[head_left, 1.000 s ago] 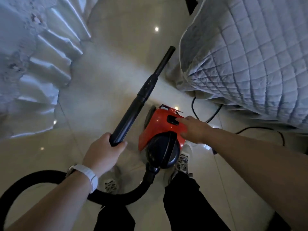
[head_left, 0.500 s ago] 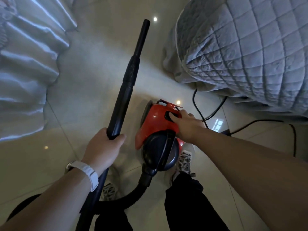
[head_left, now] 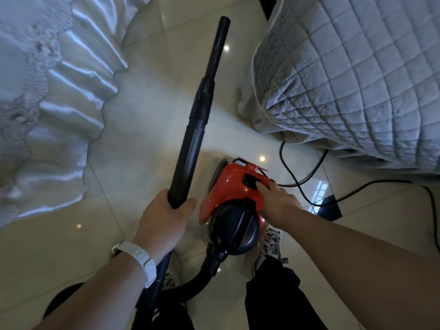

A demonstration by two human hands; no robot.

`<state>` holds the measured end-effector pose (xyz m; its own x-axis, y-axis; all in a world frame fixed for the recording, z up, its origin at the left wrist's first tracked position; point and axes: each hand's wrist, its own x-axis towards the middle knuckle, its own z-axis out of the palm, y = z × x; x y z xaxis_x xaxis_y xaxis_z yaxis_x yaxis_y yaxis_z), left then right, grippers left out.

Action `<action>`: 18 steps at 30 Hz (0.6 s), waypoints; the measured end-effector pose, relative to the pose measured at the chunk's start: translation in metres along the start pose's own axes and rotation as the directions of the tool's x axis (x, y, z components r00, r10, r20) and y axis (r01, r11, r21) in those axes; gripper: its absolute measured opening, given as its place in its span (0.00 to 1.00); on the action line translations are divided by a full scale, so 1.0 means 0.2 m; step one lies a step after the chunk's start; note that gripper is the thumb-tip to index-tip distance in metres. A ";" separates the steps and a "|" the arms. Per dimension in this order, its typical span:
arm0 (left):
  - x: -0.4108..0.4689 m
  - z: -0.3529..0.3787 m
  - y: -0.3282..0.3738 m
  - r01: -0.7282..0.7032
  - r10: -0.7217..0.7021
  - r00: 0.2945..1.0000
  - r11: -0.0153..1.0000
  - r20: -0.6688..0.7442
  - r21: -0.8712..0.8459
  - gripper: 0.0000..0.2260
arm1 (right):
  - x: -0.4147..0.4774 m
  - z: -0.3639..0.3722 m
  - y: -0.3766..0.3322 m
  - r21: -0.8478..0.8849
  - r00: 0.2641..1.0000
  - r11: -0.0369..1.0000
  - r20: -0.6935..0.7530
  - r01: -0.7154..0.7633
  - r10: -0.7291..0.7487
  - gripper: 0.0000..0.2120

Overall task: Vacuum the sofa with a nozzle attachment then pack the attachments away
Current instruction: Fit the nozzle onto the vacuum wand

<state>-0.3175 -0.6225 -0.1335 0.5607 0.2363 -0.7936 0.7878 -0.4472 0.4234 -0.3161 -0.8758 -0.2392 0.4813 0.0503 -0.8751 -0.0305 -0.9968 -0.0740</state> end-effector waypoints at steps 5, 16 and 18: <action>-0.13 -0.10 0.12 -0.018 0.016 1.000 0.996 -0.018 -0.086 0.08 | -0.25 -0.13 0.00 0.206 0.999 0.978 -0.034 -0.034 0.042 0.18; -0.65 -0.51 0.56 -0.161 0.162 0.987 0.973 -0.007 -0.166 0.14 | -1.15 -0.63 -0.62 0.746 0.983 0.652 -0.019 0.137 -0.184 0.12; -0.75 -0.58 0.63 -0.203 0.207 0.978 0.959 -0.002 -0.198 0.14 | -1.29 -0.67 -0.73 0.817 0.970 0.556 -0.018 0.154 -0.242 0.14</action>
<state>-0.2721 -0.6141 0.0895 0.7120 0.1402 -0.6880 0.6920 -0.3062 0.6537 -0.3173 -0.7508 0.0610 0.4900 0.2886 -0.8225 -0.6583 -0.4960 -0.5662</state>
